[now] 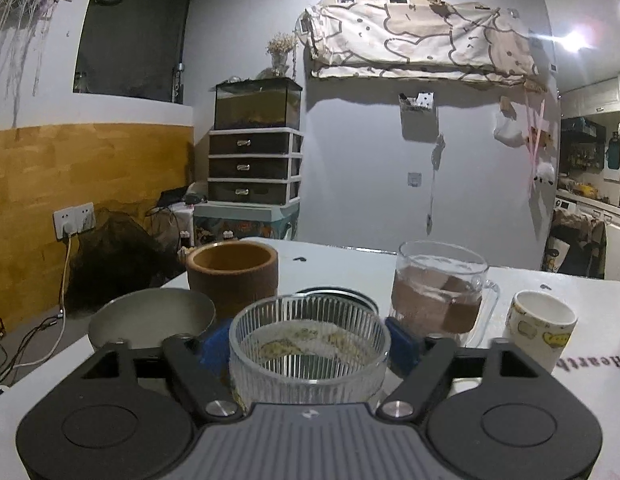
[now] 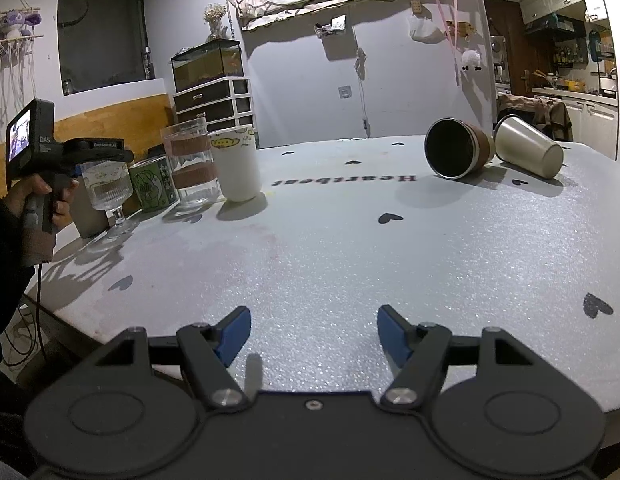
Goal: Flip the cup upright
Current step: 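Carry the glass with the left gripper and set it upright beside the green can, then open the left gripper and withdraw it from the glass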
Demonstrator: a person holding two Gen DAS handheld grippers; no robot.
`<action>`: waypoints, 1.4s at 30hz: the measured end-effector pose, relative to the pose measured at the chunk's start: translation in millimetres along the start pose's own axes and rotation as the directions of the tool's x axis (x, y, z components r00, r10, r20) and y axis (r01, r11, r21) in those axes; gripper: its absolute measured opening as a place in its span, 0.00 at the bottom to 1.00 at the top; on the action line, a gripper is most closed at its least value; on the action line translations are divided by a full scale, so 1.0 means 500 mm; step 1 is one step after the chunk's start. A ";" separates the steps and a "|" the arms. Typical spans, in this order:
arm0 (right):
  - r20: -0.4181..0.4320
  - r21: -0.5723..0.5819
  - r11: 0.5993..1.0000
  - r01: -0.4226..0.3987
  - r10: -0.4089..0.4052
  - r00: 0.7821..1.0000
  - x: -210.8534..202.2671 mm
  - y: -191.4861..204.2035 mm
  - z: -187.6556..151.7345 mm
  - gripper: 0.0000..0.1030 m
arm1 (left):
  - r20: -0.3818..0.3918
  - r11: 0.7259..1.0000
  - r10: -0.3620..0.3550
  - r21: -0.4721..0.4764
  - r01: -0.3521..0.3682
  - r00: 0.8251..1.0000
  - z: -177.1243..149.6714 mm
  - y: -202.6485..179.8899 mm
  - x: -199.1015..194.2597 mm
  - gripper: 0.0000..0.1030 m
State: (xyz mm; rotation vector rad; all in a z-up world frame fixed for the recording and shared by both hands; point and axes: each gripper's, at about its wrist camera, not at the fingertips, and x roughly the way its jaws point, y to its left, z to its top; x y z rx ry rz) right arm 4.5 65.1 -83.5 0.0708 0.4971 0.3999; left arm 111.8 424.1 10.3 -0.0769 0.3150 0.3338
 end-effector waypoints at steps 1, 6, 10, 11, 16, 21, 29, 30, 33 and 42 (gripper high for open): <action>0.000 0.000 1.000 -0.001 0.001 1.000 0.000 0.000 0.001 0.69 | 0.009 1.000 0.001 -0.004 -0.001 1.000 0.002 0.002 -0.004 0.92; 0.013 -0.005 1.000 -0.002 0.002 1.000 0.000 0.000 0.018 0.69 | 0.067 1.000 0.000 -0.004 0.000 0.998 0.016 -0.010 -0.061 0.98; 0.046 -0.024 1.000 -0.011 0.012 0.999 0.000 0.007 0.045 0.69 | 0.085 0.999 -0.042 0.011 0.041 0.995 0.013 -0.030 -0.123 0.99; 0.054 -0.028 1.000 -0.014 0.016 0.998 0.001 0.009 0.054 0.69 | 0.084 0.998 -0.055 0.009 0.055 0.995 0.009 -0.034 -0.137 0.99; 0.094 -0.045 0.999 -0.025 0.029 0.995 0.006 0.020 0.094 0.69 | 0.056 0.992 -0.123 0.047 0.121 0.991 -0.027 -0.068 -0.201 1.00; 0.109 -0.054 0.998 -0.019 0.025 0.994 0.013 0.029 0.120 0.71 | 0.000 0.980 -0.180 0.084 0.179 0.984 -0.072 -0.101 -0.238 1.00; 0.109 -0.066 0.998 -0.014 0.021 0.994 0.019 0.037 0.133 0.81 | -0.050 0.972 -0.216 0.082 0.219 0.975 -0.118 -0.131 -0.273 1.00; 0.107 -0.066 0.998 -0.009 0.016 0.994 0.019 0.038 0.133 0.82 | -0.055 0.972 -0.215 0.083 0.219 0.975 -0.123 -0.134 -0.276 1.00; 0.105 -0.062 0.998 0.005 0.002 0.994 0.021 0.037 0.133 0.88 | -0.076 0.972 -0.217 0.076 0.223 0.973 -0.136 -0.138 -0.284 1.00; 0.104 -0.060 0.997 0.041 -0.034 0.994 0.024 0.035 0.131 1.00 | -0.100 0.979 -0.188 0.064 0.195 0.977 -0.145 -0.133 -0.279 1.00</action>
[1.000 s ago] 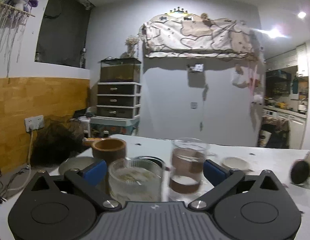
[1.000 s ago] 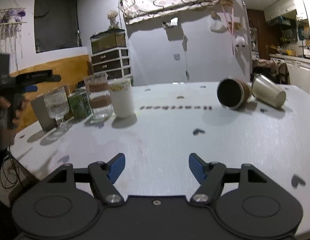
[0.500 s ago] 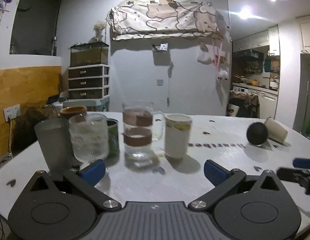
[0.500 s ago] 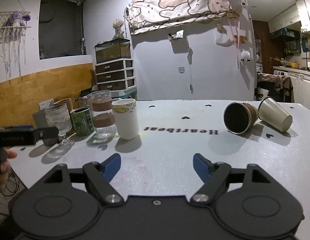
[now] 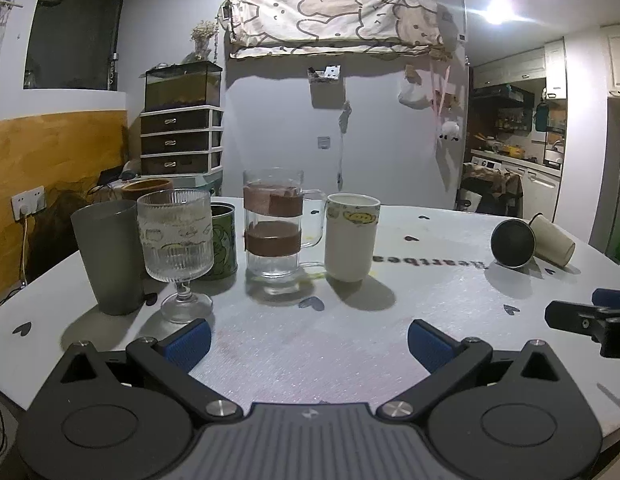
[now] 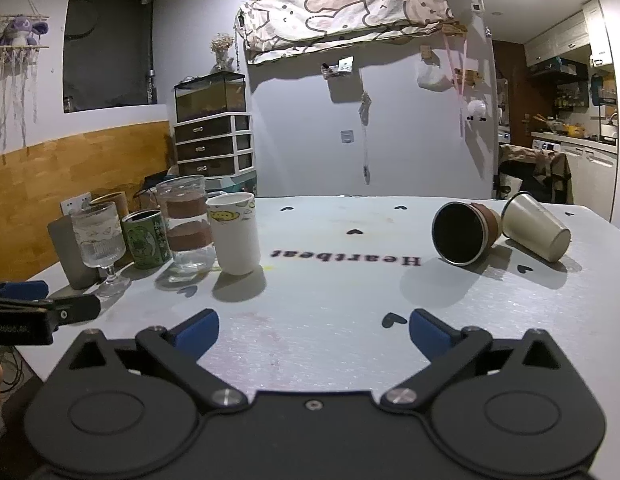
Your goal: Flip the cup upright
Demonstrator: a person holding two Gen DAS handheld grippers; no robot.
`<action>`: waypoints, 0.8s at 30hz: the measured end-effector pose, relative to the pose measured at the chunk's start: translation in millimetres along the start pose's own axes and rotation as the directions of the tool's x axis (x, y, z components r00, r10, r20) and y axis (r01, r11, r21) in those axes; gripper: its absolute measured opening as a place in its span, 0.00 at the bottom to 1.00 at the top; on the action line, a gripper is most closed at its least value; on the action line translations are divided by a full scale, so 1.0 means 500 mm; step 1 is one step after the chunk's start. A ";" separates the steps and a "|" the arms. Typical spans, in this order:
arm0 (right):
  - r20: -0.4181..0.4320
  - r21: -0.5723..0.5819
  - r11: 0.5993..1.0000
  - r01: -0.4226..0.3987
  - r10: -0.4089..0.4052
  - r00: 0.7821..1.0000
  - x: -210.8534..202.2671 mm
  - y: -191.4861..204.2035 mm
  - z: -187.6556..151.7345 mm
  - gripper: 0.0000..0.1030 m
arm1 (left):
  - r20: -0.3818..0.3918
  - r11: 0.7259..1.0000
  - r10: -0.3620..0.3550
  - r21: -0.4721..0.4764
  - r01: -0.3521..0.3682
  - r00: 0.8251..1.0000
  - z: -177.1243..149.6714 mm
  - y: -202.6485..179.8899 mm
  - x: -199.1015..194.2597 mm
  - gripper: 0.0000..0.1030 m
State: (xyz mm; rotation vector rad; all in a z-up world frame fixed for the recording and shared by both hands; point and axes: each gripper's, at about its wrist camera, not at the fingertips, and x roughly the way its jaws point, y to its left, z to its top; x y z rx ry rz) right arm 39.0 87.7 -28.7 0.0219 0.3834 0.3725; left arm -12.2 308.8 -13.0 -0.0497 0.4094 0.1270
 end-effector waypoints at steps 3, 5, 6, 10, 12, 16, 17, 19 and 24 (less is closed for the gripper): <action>-0.003 0.001 1.000 0.006 -0.006 1.000 0.000 0.000 0.000 1.00 | -0.005 1.000 0.003 -0.004 -0.003 1.000 -0.001 0.000 0.001 1.00; -0.004 0.002 1.000 0.005 -0.005 1.000 0.000 -0.001 -0.001 1.00 | -0.008 1.000 0.002 -0.003 -0.002 1.000 -0.002 -0.001 0.002 1.00; -0.004 0.002 1.000 0.006 -0.006 1.000 0.000 0.000 -0.001 1.00 | -0.009 1.000 0.002 -0.002 -0.002 1.000 -0.001 -0.002 0.003 1.00; -0.004 0.006 1.000 0.012 -0.012 1.000 0.000 -0.002 -0.002 1.00 | -0.012 1.000 0.001 -0.001 -0.001 1.000 -0.002 -0.003 0.003 1.00; -0.004 0.005 1.000 0.011 -0.011 1.000 0.000 -0.002 -0.002 1.00 | -0.013 1.000 0.002 -0.001 -0.002 1.000 -0.002 -0.003 0.003 1.00; -0.004 0.005 1.000 0.011 -0.011 1.000 -0.001 -0.002 -0.002 1.00 | -0.015 1.000 0.003 -0.001 -0.003 1.000 -0.002 -0.002 0.004 1.00; -0.005 0.004 1.000 0.011 -0.011 1.000 -0.001 -0.002 -0.002 1.00 | -0.015 1.000 0.003 -0.001 -0.003 1.000 -0.002 -0.002 0.004 1.00; -0.004 0.004 1.000 0.011 -0.011 1.000 -0.001 -0.002 -0.002 1.00 | -0.015 1.000 0.003 -0.001 -0.003 1.000 -0.002 -0.002 0.004 1.00; -0.005 0.006 1.000 0.012 -0.012 1.000 -0.001 -0.003 -0.003 1.00 | -0.017 1.000 0.004 -0.001 -0.004 1.000 -0.001 -0.001 0.006 1.00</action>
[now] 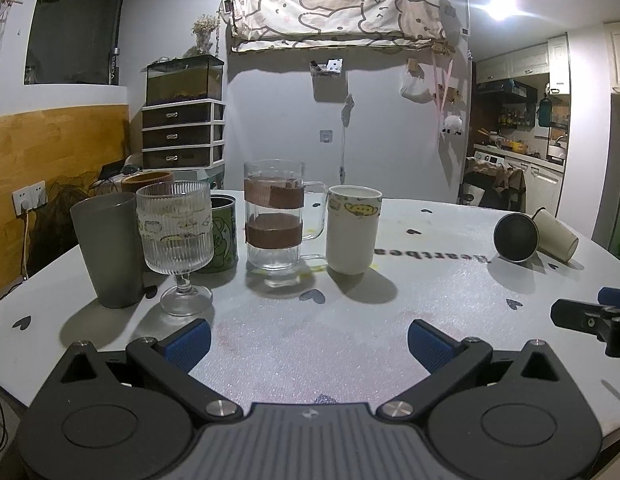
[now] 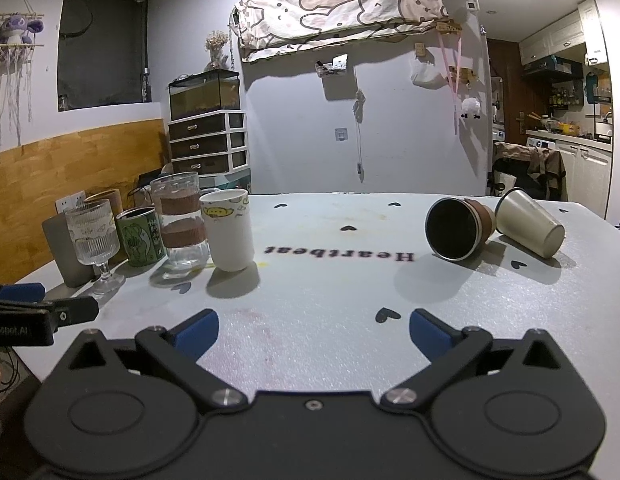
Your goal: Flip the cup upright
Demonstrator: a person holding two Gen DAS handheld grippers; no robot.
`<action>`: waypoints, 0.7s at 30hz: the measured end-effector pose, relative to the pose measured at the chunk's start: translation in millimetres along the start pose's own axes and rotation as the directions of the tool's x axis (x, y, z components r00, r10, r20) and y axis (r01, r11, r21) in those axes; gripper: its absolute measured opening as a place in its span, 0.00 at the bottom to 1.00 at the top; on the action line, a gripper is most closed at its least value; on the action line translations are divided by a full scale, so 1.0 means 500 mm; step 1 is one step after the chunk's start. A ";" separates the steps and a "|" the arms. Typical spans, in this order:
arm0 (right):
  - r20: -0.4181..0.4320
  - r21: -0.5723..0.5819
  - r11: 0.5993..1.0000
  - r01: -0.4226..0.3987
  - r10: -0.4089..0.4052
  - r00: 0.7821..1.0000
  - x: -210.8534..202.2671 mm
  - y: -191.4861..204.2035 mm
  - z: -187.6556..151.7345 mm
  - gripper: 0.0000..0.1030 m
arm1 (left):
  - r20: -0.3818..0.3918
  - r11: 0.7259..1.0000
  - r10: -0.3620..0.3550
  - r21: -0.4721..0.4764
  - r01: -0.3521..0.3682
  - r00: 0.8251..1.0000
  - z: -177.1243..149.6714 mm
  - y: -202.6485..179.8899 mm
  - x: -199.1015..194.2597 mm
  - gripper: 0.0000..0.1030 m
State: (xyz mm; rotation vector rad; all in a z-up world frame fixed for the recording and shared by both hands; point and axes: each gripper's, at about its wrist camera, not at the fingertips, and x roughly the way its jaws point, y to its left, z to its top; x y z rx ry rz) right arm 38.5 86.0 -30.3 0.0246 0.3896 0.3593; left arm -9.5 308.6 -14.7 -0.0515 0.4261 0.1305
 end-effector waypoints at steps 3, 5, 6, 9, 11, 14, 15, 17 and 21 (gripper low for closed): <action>-0.002 0.002 1.000 0.002 -0.002 1.000 0.000 -0.002 -0.003 1.00 | -0.001 1.000 0.001 -0.001 -0.001 1.000 -0.001 0.000 0.000 1.00; -0.002 0.002 1.000 0.002 -0.002 1.000 -0.001 -0.004 -0.004 1.00 | 0.000 1.000 0.001 0.000 -0.001 1.000 -0.001 0.000 0.000 1.00; -0.002 0.002 1.000 0.001 -0.001 1.000 -0.001 -0.004 -0.004 1.00 | -0.001 1.000 0.001 0.000 -0.001 1.000 -0.001 0.000 0.000 1.00; -0.003 0.001 1.000 0.001 -0.001 1.000 -0.001 -0.004 -0.004 1.00 | -0.001 1.000 0.001 0.000 -0.001 1.000 -0.001 0.000 0.000 1.00; -0.005 0.001 1.000 0.002 -0.002 1.000 -0.002 -0.005 -0.006 1.00 | -0.001 1.000 0.001 0.000 -0.001 1.000 -0.001 0.000 0.000 1.00; -0.004 0.001 1.000 0.002 -0.002 1.000 -0.001 -0.004 -0.007 1.00 | -0.001 1.000 0.001 0.000 -0.001 1.000 0.000 0.000 0.000 1.00; -0.005 0.001 1.000 0.002 -0.002 1.000 -0.001 -0.004 -0.006 1.00 | -0.001 1.000 0.001 0.000 -0.001 1.000 0.000 0.000 0.000 1.00; -0.004 0.000 1.000 0.002 -0.002 1.000 -0.002 -0.004 -0.007 1.00 | 0.000 1.000 0.001 0.000 -0.001 1.000 0.000 0.001 0.000 1.00; -0.005 0.001 1.000 0.002 -0.002 1.000 -0.001 -0.003 -0.006 1.00 | -0.001 1.000 0.001 0.000 -0.001 1.000 0.000 0.001 0.000 1.00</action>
